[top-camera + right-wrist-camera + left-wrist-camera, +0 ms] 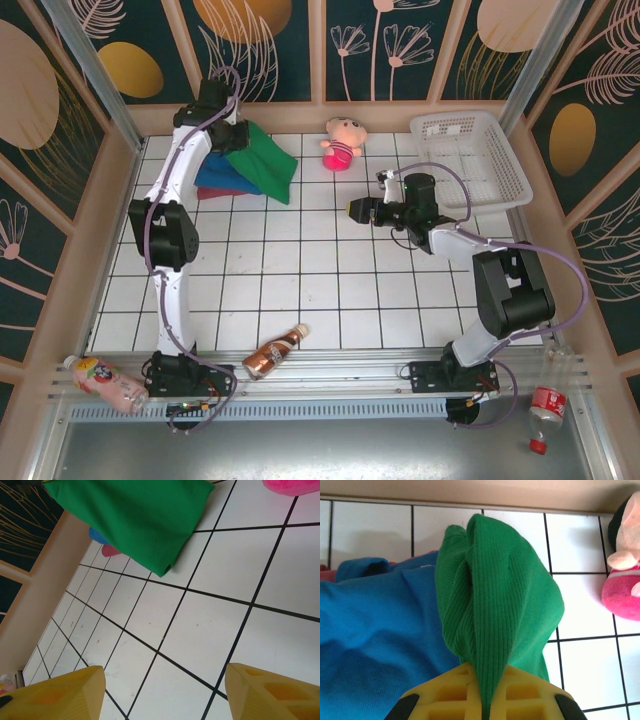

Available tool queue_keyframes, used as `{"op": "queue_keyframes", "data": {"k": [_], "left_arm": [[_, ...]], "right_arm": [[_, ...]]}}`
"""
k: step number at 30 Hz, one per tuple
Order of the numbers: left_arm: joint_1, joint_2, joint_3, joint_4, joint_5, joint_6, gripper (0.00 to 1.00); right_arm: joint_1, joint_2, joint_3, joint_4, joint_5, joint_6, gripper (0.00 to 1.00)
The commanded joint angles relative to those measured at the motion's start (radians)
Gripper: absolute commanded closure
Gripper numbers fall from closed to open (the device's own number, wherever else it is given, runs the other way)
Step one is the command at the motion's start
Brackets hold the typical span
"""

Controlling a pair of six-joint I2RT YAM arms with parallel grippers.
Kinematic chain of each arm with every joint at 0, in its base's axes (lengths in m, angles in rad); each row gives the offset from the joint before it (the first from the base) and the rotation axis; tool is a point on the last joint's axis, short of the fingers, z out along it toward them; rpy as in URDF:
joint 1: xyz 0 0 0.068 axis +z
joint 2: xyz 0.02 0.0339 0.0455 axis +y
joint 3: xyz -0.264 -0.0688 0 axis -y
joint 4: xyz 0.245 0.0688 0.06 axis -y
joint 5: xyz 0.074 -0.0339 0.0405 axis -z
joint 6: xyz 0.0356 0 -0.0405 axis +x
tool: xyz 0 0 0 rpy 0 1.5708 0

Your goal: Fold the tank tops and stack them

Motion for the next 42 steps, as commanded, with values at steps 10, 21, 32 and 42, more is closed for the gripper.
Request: {"op": "queue_keyframes", "data": {"k": [10, 21, 32, 42], "left_arm": [[0.032, -0.098, 0.064, 0.018, -0.132, -0.052, 1.00], [0.177, -0.100, -0.314, 0.233, -0.114, -0.017, 0.97], [0.189, -0.037, -0.363, 0.297, -0.256, 0.051, 0.45], [0.192, -0.161, -0.376, 0.318, -0.282, 0.127, 0.11]], "right_arm": [[0.011, 0.018, -0.014, 0.064, -0.037, 0.023, 0.35], [0.023, 0.039, -0.025, 0.090, -0.057, 0.041, 0.35], [-0.022, -0.041, 0.028, -0.017, 0.003, -0.013, 0.33], [-0.164, -0.215, -0.032, -0.120, 0.187, -0.120, 0.15]]}}
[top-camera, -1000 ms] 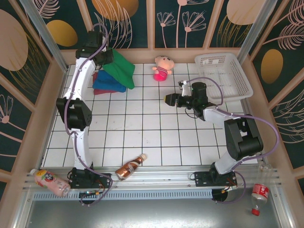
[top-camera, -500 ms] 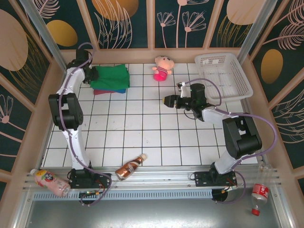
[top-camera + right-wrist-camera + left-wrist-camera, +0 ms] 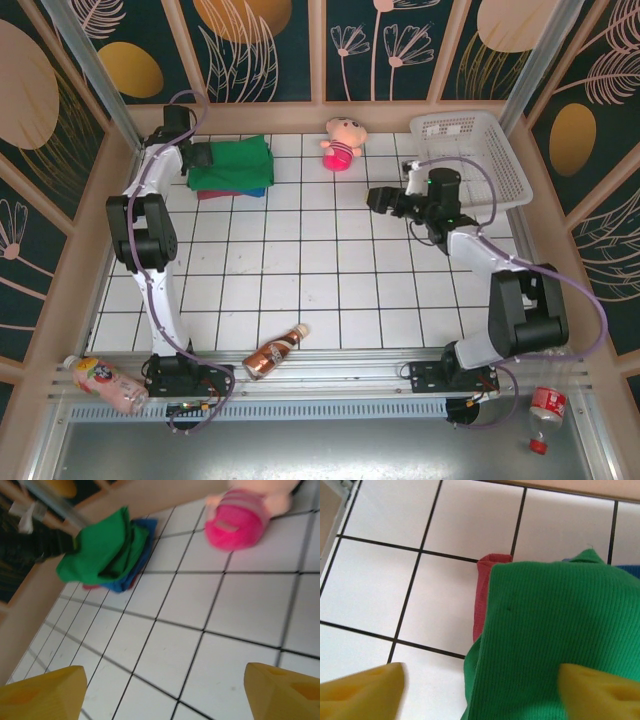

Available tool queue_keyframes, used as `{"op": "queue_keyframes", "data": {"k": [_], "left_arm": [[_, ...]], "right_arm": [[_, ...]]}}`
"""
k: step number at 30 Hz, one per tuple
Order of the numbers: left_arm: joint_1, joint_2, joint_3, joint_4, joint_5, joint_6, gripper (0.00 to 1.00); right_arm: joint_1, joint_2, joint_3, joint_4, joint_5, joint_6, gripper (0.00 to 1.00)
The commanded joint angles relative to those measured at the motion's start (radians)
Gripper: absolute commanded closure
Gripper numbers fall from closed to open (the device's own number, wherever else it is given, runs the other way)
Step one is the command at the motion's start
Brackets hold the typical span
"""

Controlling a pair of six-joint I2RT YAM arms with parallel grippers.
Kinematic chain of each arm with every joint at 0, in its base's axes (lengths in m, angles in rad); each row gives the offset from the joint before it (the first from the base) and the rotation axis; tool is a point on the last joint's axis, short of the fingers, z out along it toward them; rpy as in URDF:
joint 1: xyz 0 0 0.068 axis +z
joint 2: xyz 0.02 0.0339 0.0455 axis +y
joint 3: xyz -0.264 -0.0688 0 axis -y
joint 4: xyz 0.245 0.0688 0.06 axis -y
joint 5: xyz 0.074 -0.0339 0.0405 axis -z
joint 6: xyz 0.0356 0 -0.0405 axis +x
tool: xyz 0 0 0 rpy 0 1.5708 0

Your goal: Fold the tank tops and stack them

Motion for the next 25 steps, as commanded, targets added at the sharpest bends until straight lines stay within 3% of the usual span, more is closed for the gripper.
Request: {"op": "queue_keyframes", "data": {"k": [1, 3, 5, 7, 10, 15, 20, 25], "left_arm": [[0.004, -0.159, -0.066, 0.027, -0.015, 0.034, 0.10], [0.005, -0.277, -0.216, 0.092, 0.017, 0.018, 0.01], [0.005, -0.403, -0.395, 0.188, 0.070, -0.007, 0.01], [0.005, -0.522, -0.581, 0.287, 0.088, -0.037, 0.01], [0.002, -0.650, -0.831, 0.475, 0.122, -0.092, 0.01], [-0.008, -0.759, -1.189, 0.830, 0.065, -0.128, 0.01], [-0.028, -0.751, -1.355, 1.094, 0.024, -0.095, 0.01], [-0.049, -0.729, -1.362, 1.134, 0.008, -0.073, 0.01]], "right_arm": [[-0.053, -0.068, -0.036, -0.045, 0.126, -0.078, 0.15], [-0.083, -0.093, -0.067, -0.031, 0.210, -0.104, 0.13], [-0.103, -0.116, -0.115, 0.032, 0.331, -0.101, 0.12], [-0.138, -0.128, -0.160, 0.114, 0.373, -0.081, 0.01], [-0.160, -0.145, -0.261, 0.252, 0.479, -0.061, 0.01], [-0.198, -0.110, -0.387, 0.452, 0.547, -0.126, 0.01], [-0.252, -0.056, -0.437, 0.582, 0.559, -0.158, 0.01], [-0.238, -0.042, -0.434, 0.594, 0.594, -0.166, 0.01]]}}
